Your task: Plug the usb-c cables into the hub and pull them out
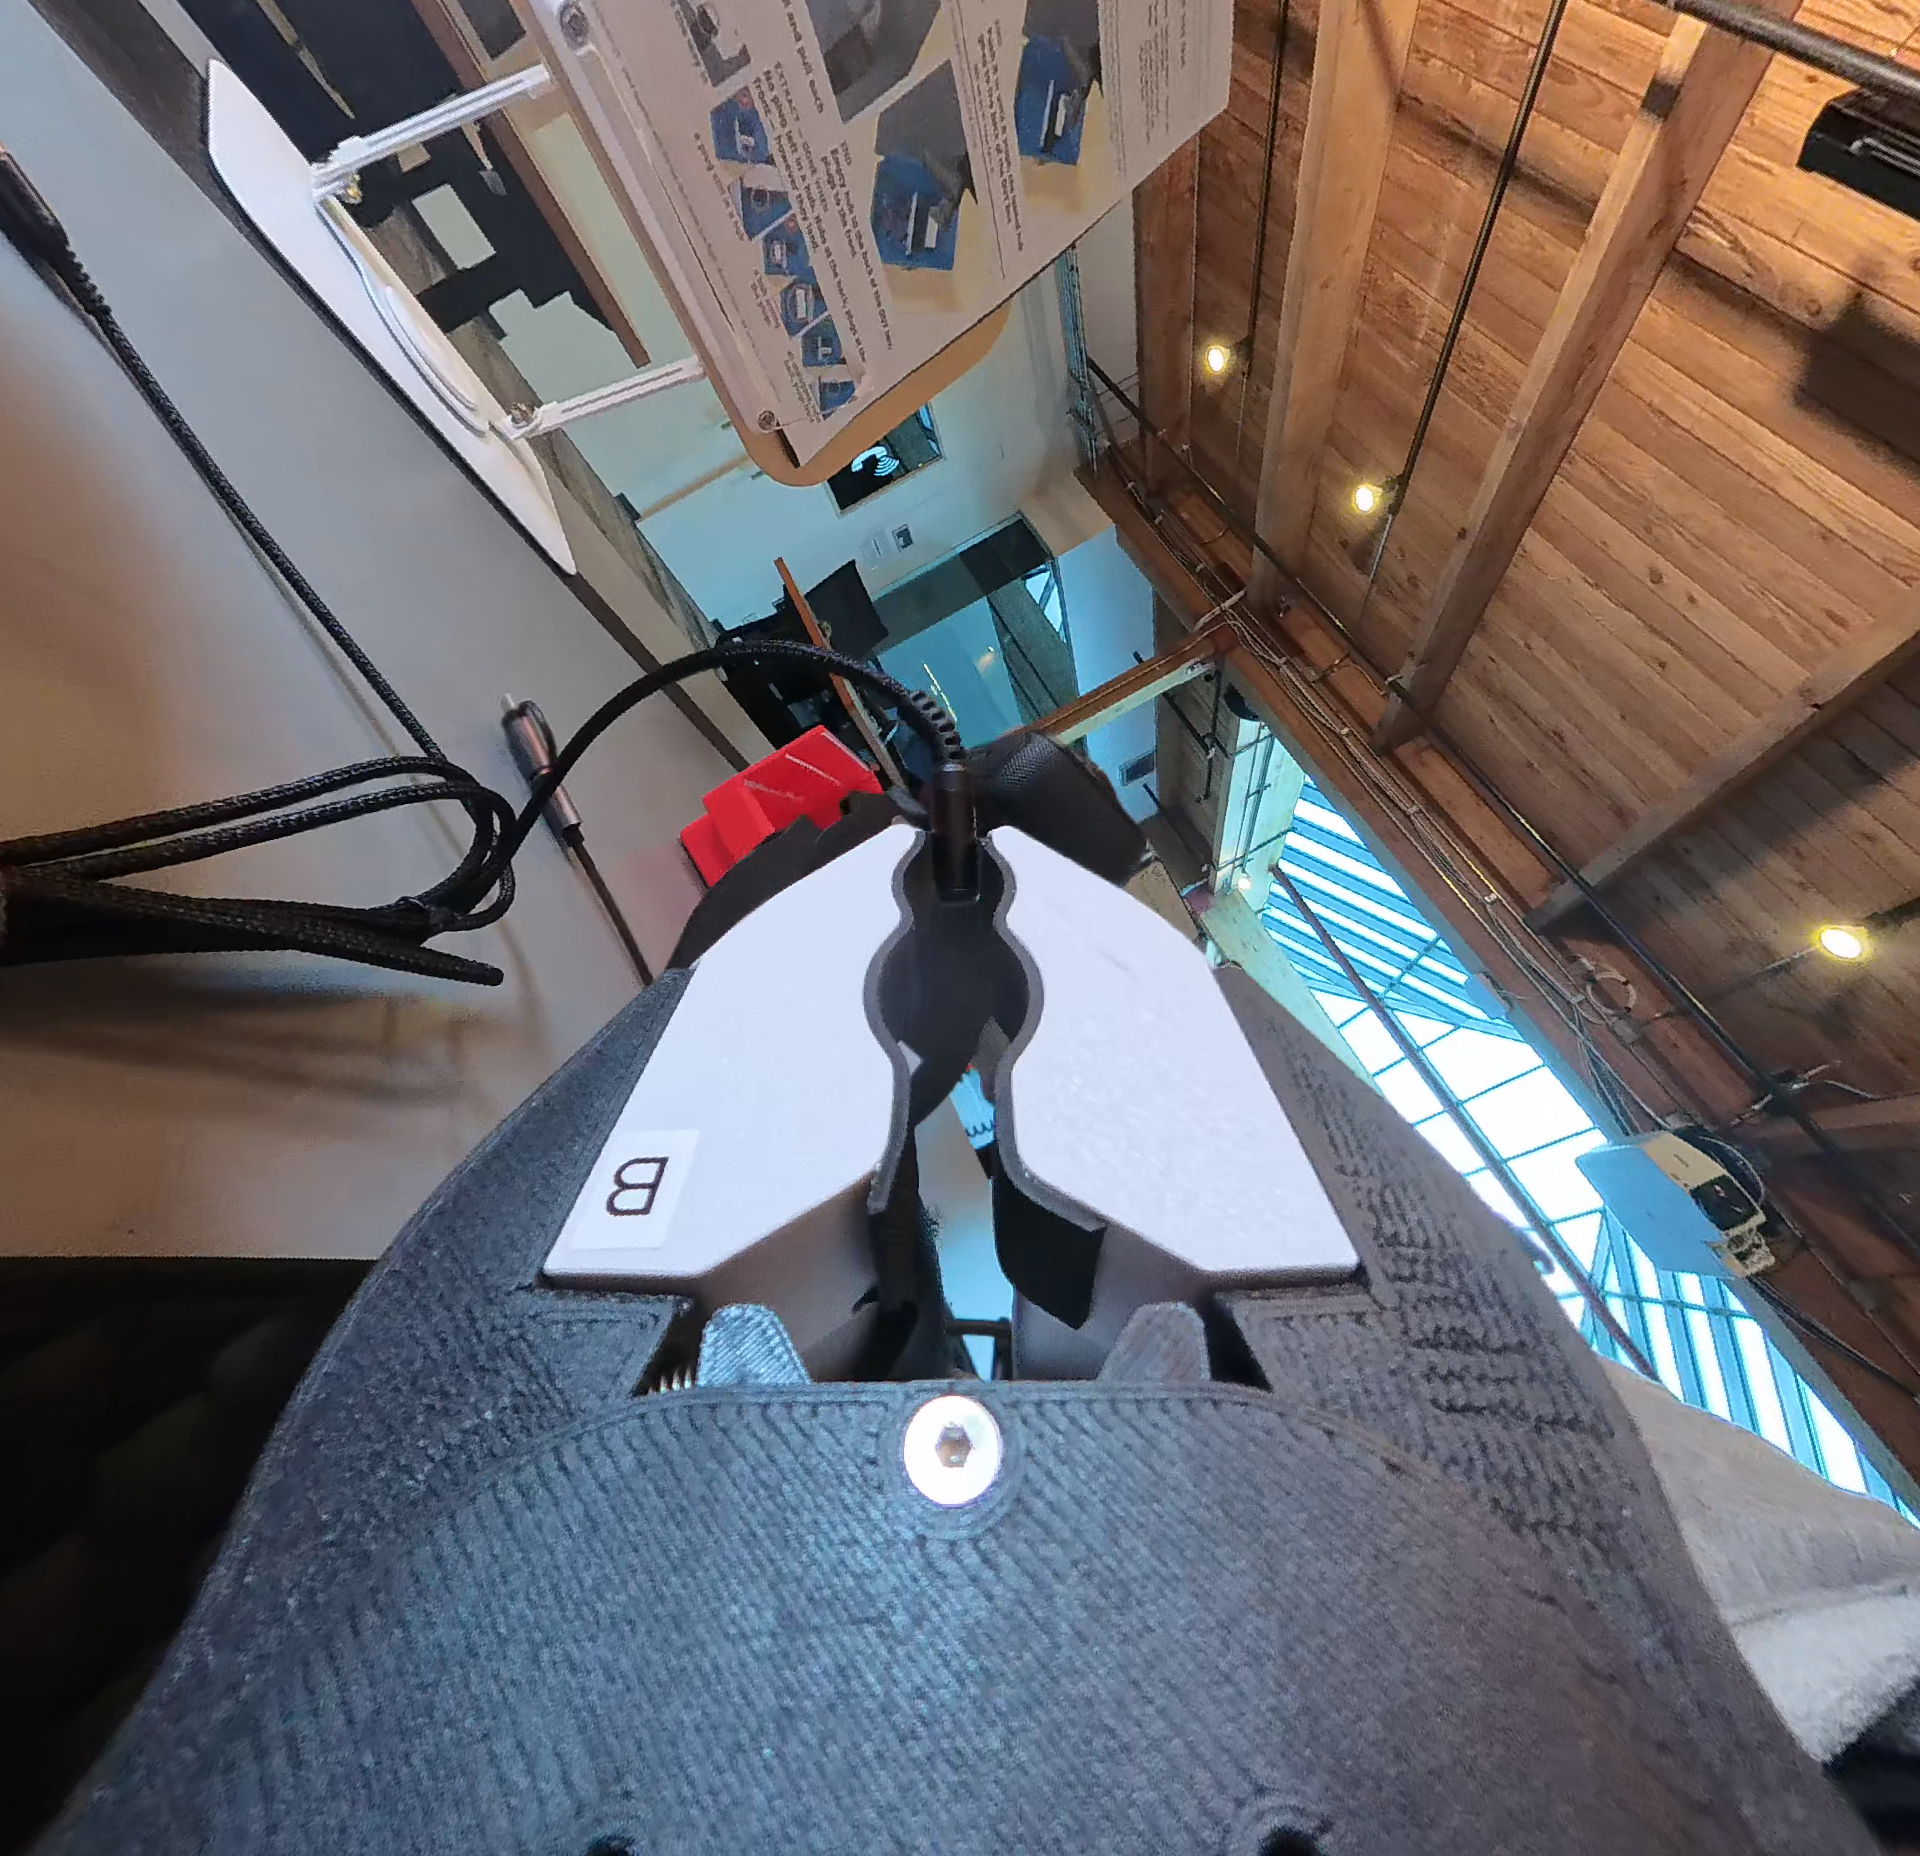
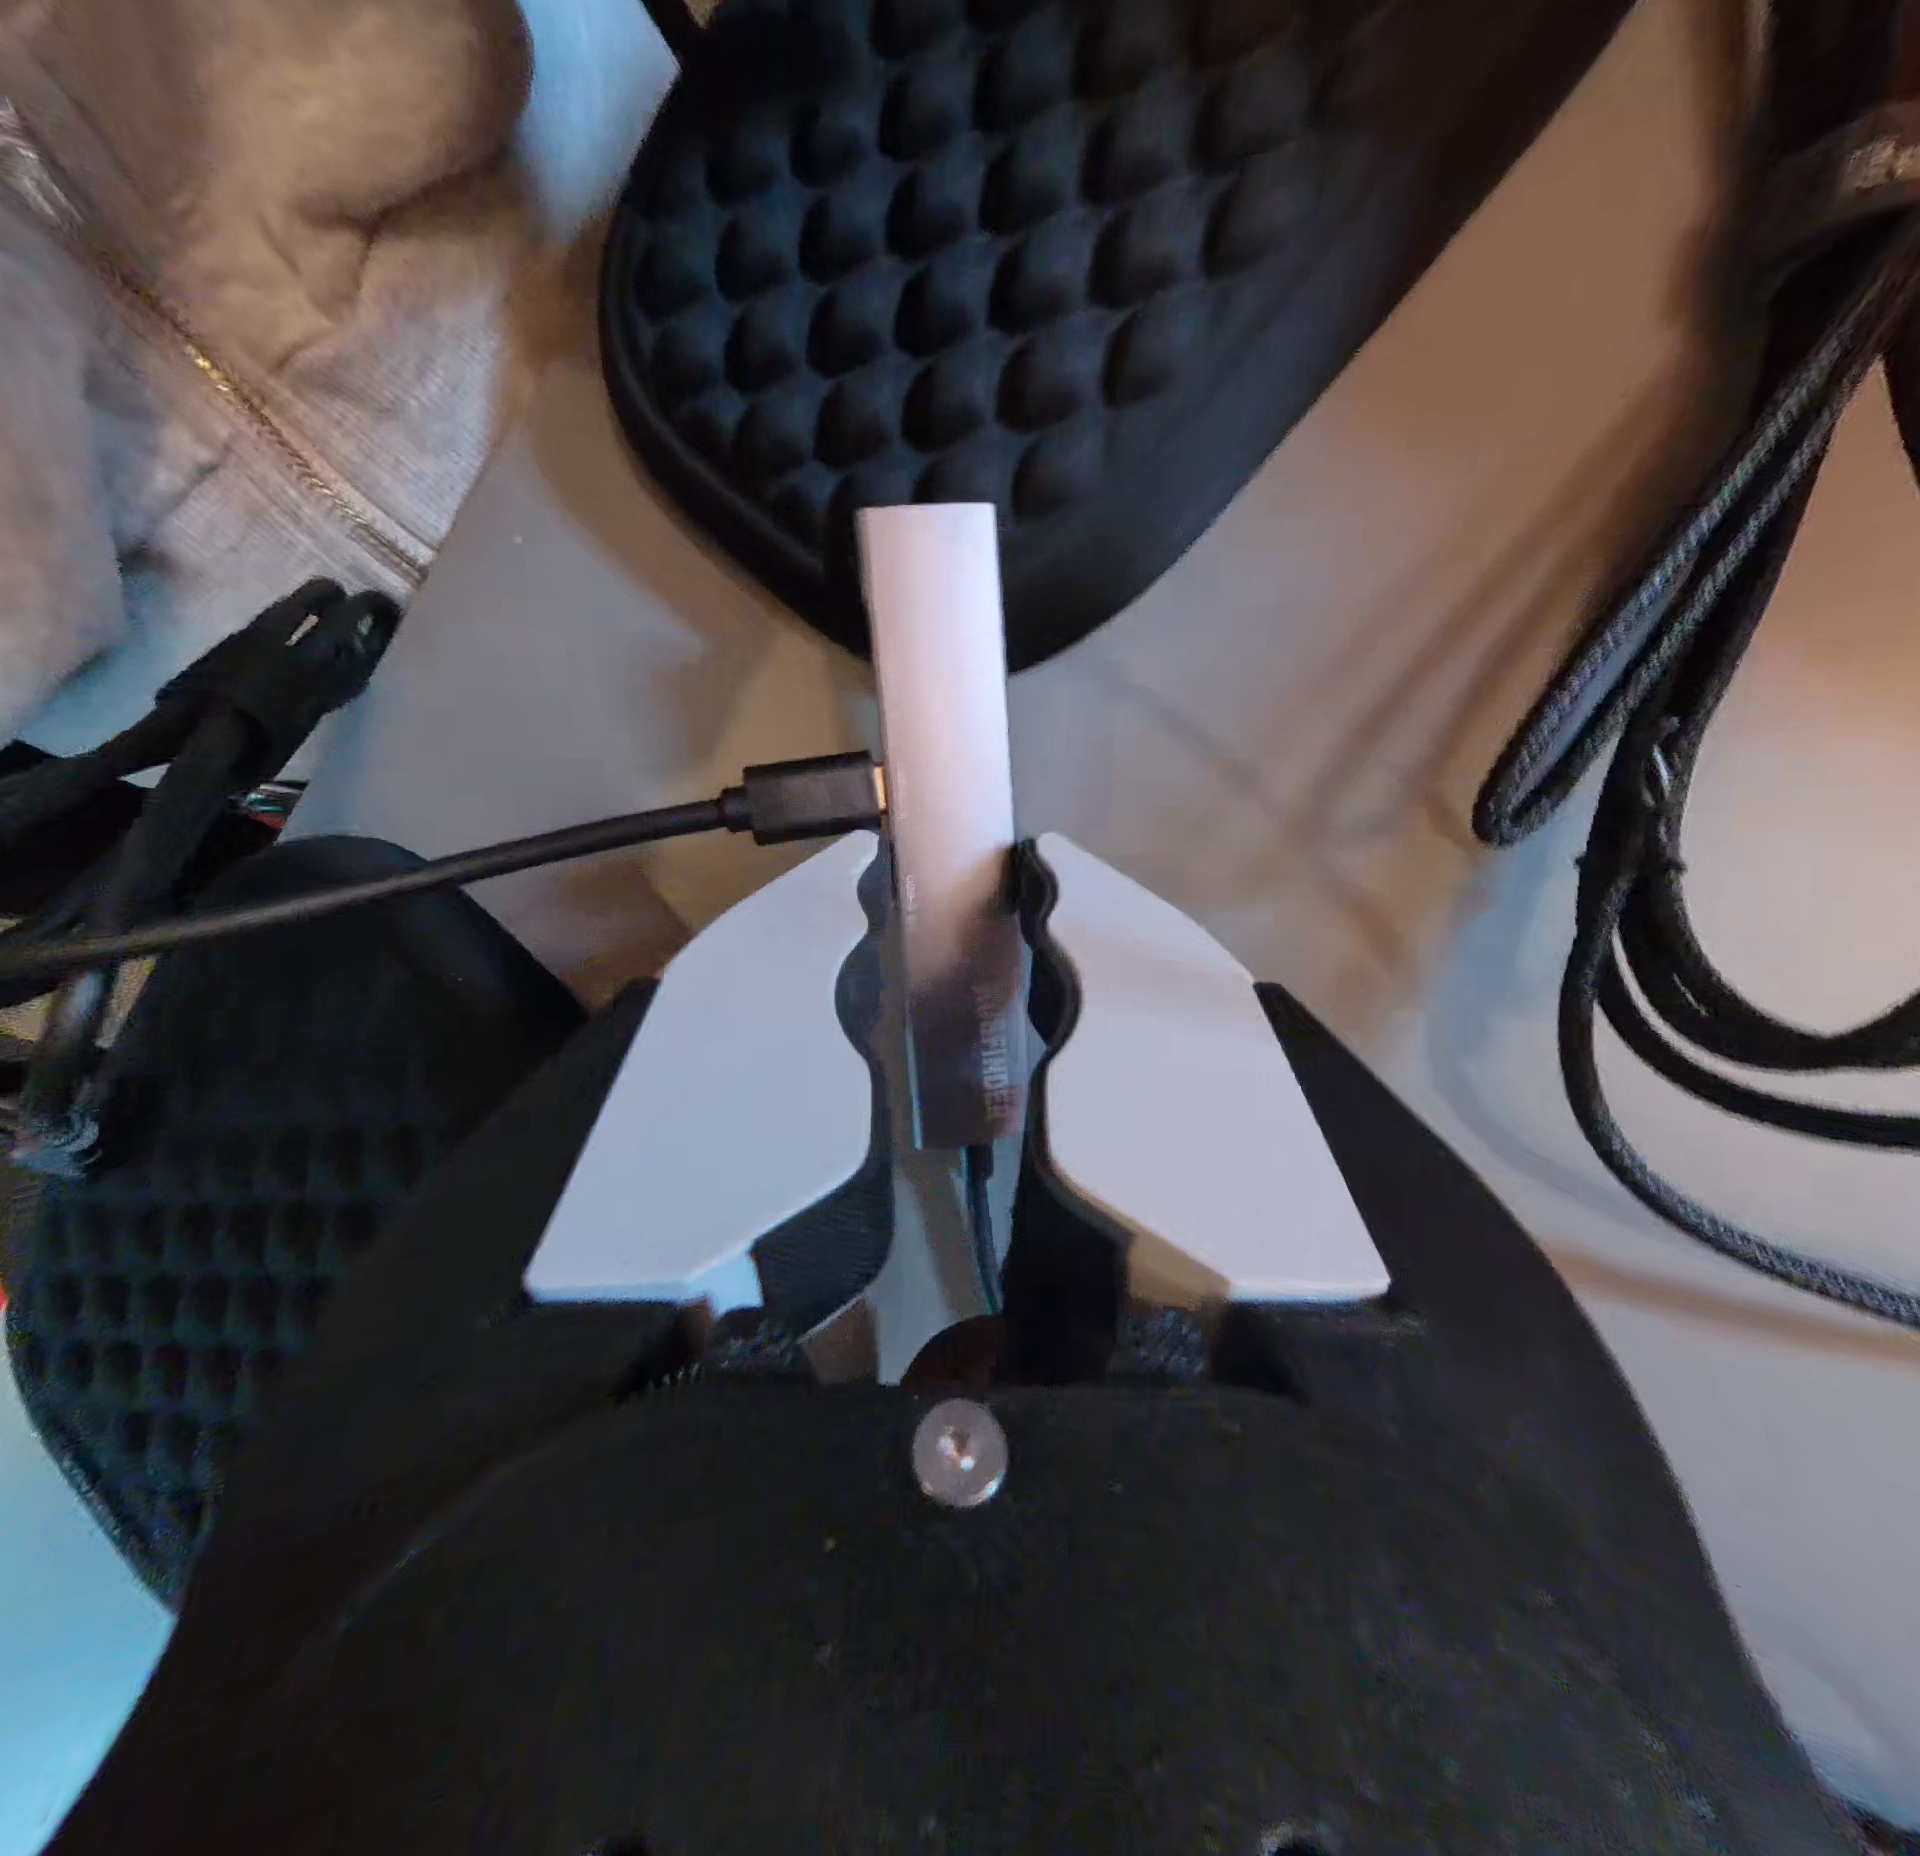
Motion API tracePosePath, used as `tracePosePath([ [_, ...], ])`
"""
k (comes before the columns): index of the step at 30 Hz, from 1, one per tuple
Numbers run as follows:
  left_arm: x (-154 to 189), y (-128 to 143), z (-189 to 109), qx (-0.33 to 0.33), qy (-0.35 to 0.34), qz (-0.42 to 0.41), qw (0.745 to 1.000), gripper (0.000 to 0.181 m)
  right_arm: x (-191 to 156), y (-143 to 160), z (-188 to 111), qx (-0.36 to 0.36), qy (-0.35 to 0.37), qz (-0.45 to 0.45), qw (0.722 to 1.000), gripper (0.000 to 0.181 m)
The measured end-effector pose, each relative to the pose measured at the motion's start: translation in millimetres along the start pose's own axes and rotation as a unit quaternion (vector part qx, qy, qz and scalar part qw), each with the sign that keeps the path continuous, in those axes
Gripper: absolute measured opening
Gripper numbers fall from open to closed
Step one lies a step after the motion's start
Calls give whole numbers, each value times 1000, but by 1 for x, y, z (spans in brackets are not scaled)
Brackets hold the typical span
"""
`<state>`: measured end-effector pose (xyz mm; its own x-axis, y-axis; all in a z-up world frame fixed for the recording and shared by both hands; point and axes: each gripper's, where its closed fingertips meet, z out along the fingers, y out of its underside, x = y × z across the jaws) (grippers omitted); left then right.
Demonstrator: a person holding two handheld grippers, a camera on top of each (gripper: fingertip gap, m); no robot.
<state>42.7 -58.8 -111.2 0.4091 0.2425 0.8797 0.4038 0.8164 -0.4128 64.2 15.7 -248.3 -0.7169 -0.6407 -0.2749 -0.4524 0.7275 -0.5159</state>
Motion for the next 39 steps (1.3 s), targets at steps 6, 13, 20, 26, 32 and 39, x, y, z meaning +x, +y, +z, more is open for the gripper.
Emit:
tracePosePath([
  [6,-4,-2,-4,-7,-25,59,998,8,13,-9,-23,9,200,-24,980,22],
  [13,-6,14,0,-26,-73,192,978,8,-10,-23,-83,80,435,126,888,22],
  [20,-4,43,7,-92,-52,149,983,8,-34,-17,-79,48,557,148,815,22],
  [26,-5,62,9,-146,-58,192,969,8,-41,-11,-70,21,575,150,804,22],
  [32,-7,68,9,-164,-63,175,969,8,-37,-6,-70,-17,615,119,779,22],
  [39,-8,71,4,-197,-52,174,963,8,-38,-8,-71,-5,623,83,778,22],
])
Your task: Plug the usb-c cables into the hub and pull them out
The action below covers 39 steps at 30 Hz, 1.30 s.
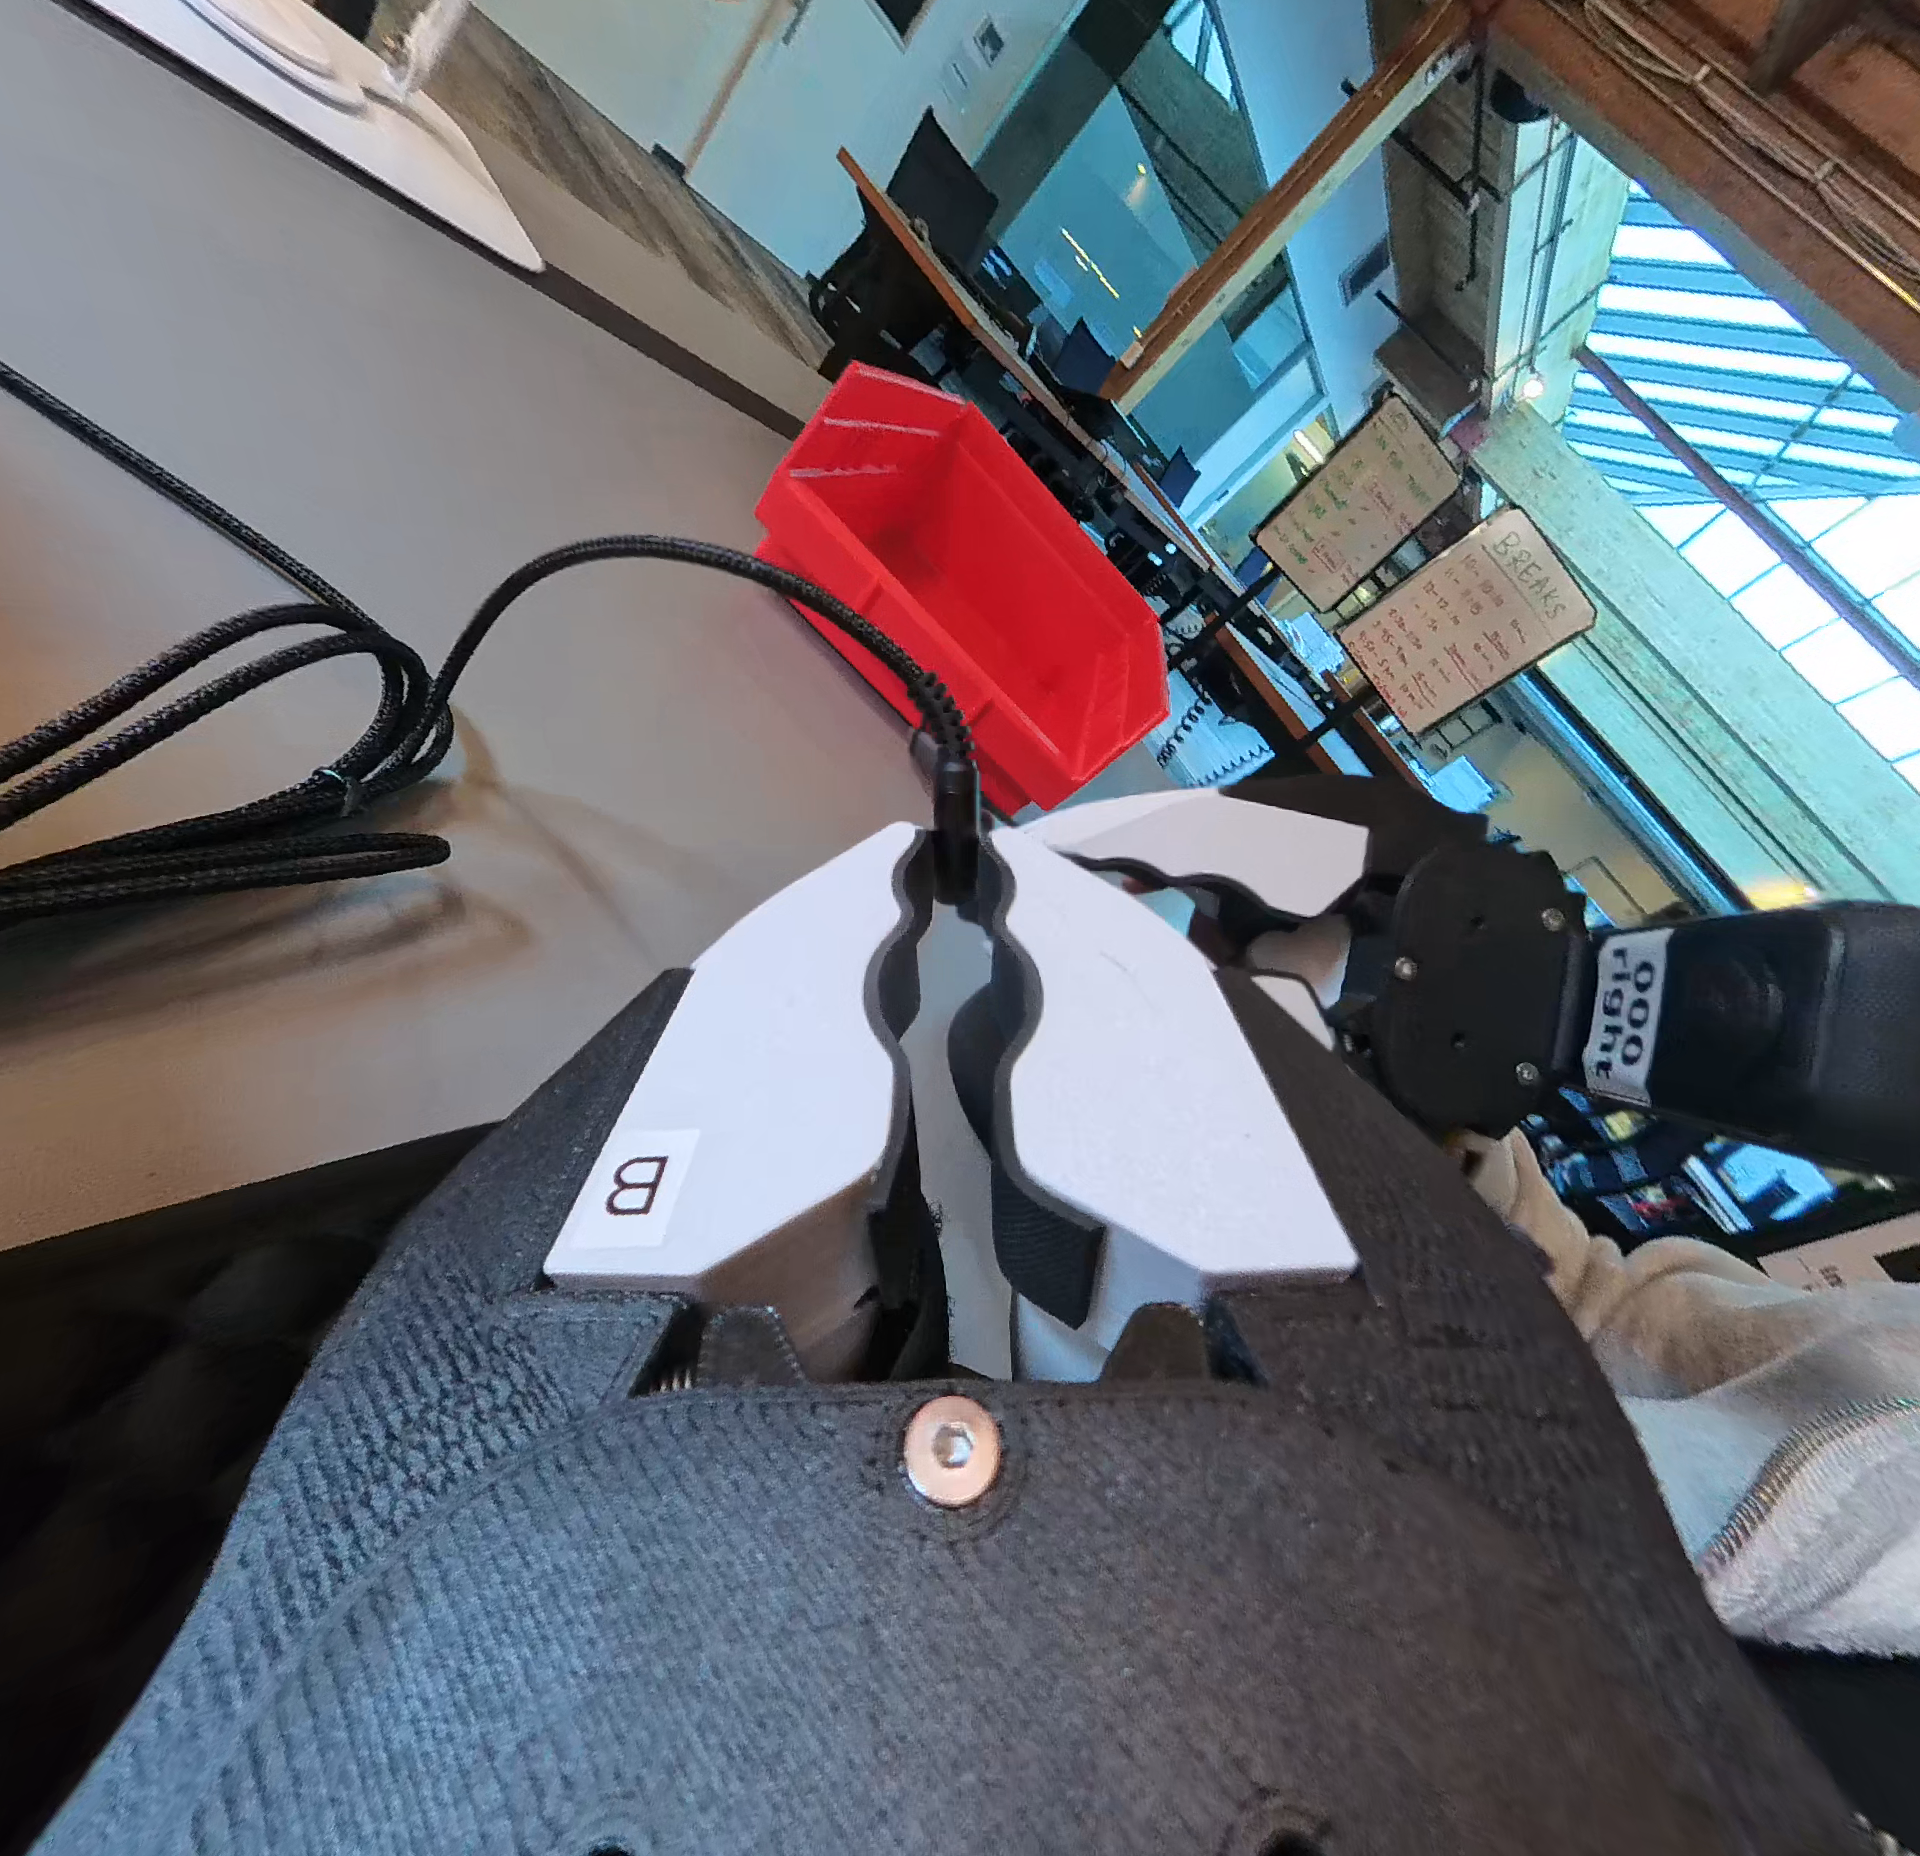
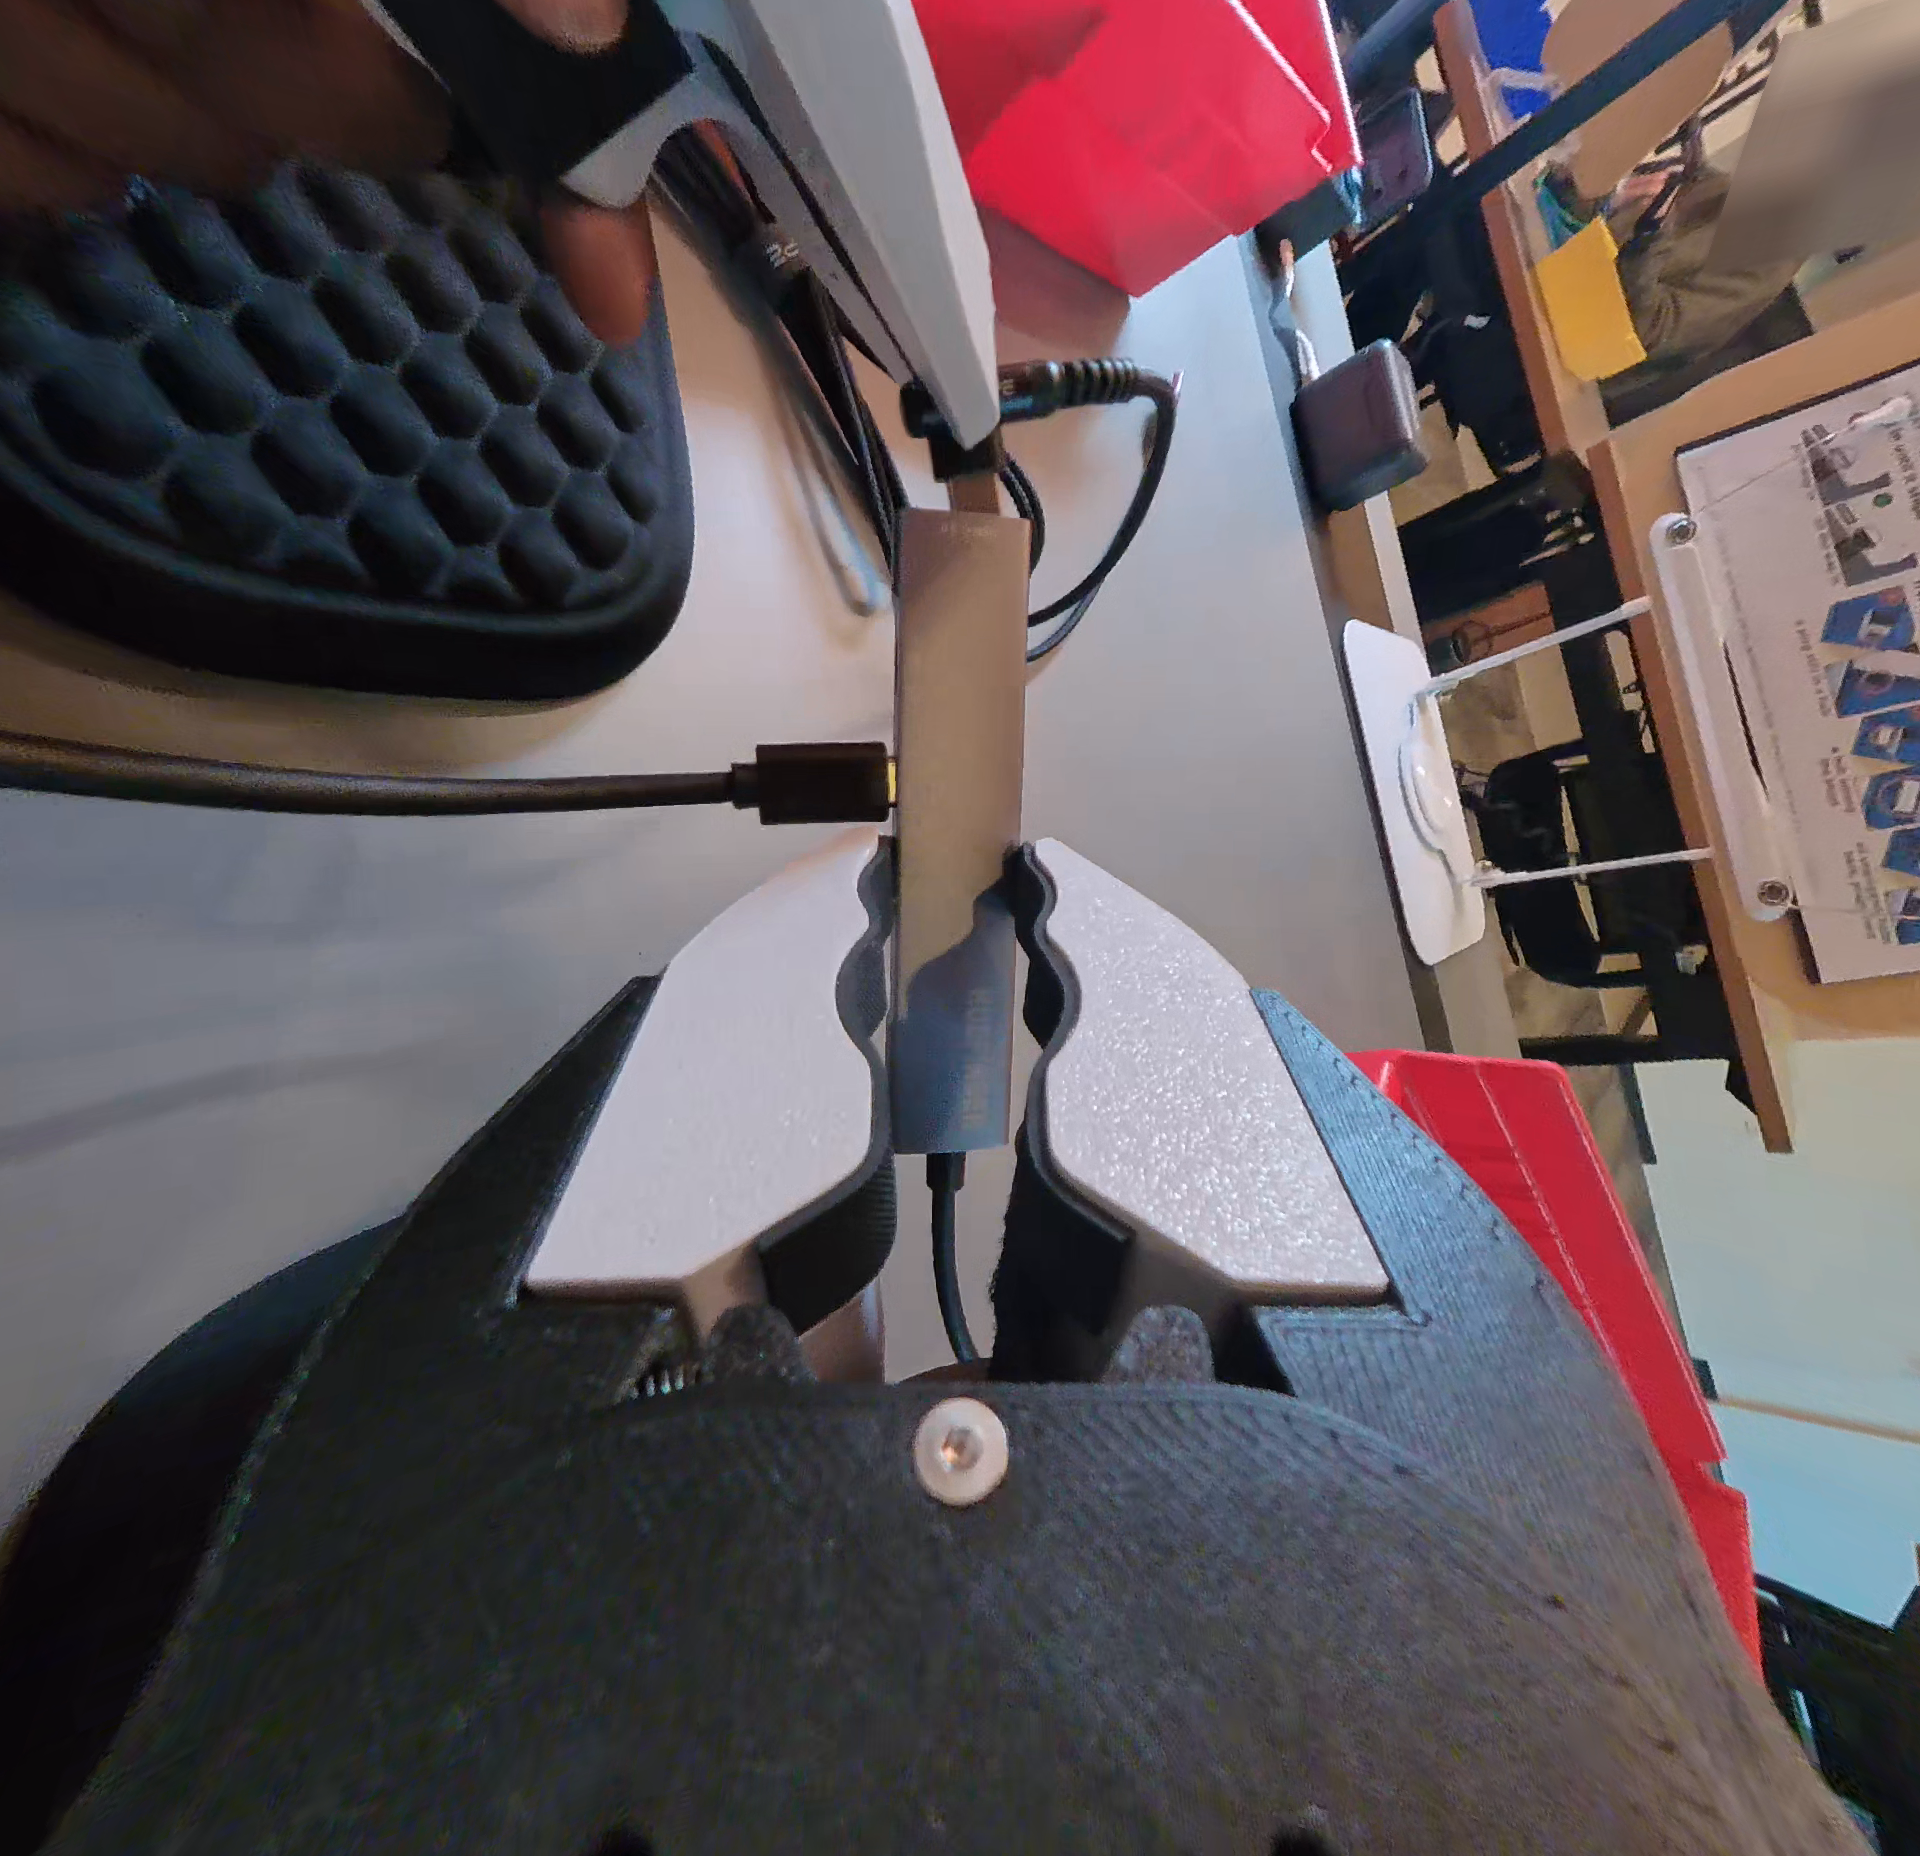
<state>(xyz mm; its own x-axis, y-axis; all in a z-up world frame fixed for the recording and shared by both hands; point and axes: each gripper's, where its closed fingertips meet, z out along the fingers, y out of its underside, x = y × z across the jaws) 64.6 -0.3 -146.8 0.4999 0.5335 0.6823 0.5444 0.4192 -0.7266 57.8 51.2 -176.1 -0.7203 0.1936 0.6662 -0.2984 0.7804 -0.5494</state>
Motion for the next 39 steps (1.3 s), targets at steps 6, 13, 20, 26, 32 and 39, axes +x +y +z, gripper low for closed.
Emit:
tracePosePath([
  [6,3,10,-2,-52,19,16,998,8,-3,1,-1,24,3,-44,999,22],
  [13,1,15,-9,-72,25,33,997,8,-11,-6,-3,64,-5,-51,997,21],
  [20,4,24,-14,-113,68,34,991,8,-19,-8,-3,97,-23,-59,993,21],
  [26,3,25,-13,-99,74,22,992,8,-21,-10,-5,128,-29,-31,991,20],
  [32,4,20,-12,-79,67,25,994,8,-22,-11,-2,132,-40,10,990,21],
  [39,29,-43,-25,96,94,137,981,57,33,-33,-21,178,12,49,983,21],
])
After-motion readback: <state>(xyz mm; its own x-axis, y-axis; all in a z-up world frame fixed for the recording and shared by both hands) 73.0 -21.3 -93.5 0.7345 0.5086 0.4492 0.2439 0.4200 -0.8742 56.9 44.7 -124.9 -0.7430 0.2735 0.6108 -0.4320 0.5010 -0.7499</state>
